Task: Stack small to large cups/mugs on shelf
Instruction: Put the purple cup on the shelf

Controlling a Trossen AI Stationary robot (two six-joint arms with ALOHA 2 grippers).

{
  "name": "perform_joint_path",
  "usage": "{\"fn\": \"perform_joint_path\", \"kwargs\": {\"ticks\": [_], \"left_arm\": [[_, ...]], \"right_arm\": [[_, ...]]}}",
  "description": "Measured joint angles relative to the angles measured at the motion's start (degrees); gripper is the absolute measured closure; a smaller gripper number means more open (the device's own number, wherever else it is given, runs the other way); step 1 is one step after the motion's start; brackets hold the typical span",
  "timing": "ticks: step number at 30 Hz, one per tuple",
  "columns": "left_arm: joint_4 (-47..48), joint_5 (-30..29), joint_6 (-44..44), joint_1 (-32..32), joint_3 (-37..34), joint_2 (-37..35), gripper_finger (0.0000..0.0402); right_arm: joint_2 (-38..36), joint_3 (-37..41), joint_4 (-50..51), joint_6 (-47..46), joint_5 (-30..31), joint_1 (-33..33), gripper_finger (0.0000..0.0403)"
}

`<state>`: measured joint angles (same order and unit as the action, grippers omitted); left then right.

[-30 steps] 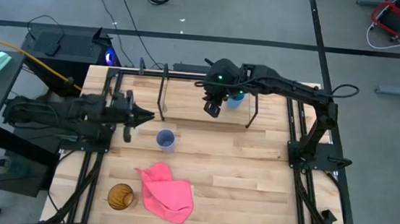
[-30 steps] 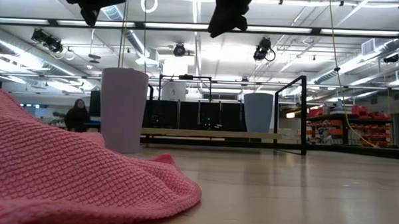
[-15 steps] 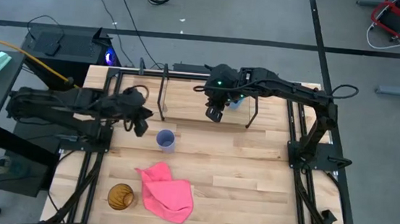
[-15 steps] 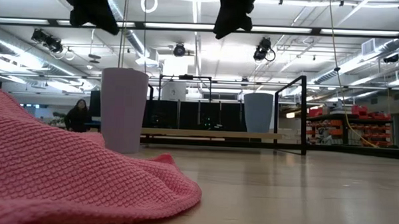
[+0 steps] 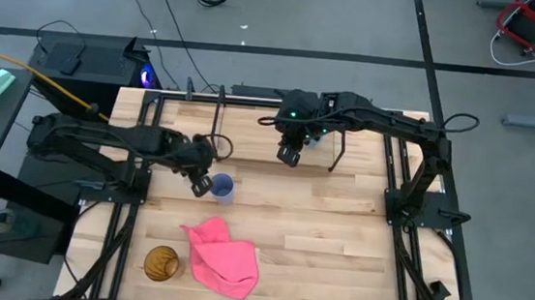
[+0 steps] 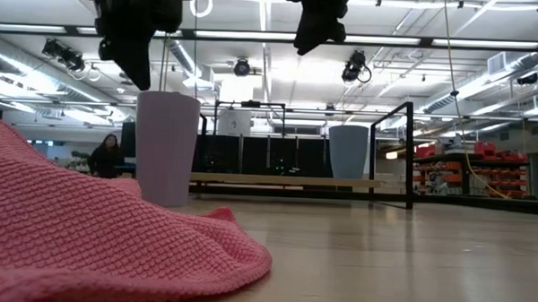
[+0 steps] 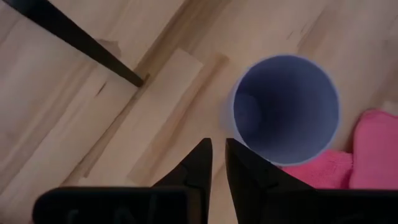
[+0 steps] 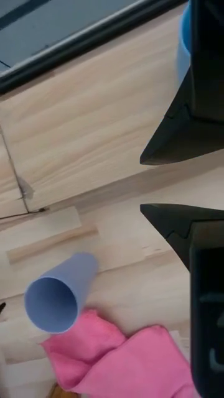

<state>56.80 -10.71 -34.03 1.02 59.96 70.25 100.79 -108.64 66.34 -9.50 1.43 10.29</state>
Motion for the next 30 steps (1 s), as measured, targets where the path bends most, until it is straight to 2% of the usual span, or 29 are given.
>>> {"fn": "perform_joint_path", "kwargs": {"ticks": [9, 30], "left_arm": [[-6.07, 2.02, 0.16, -0.03, 0.00, 2.24, 0.0344], [-5.67, 5.01, 0.20, -2.47, 0.01, 6.53, 0.0330]], "right_arm": [[0.02, 0.42, 2.30, -1.49, 0.01, -0.01, 0.0284], [0.02, 0.42, 2.45, -1.51, 0.01, -0.01, 0.0284]]}}
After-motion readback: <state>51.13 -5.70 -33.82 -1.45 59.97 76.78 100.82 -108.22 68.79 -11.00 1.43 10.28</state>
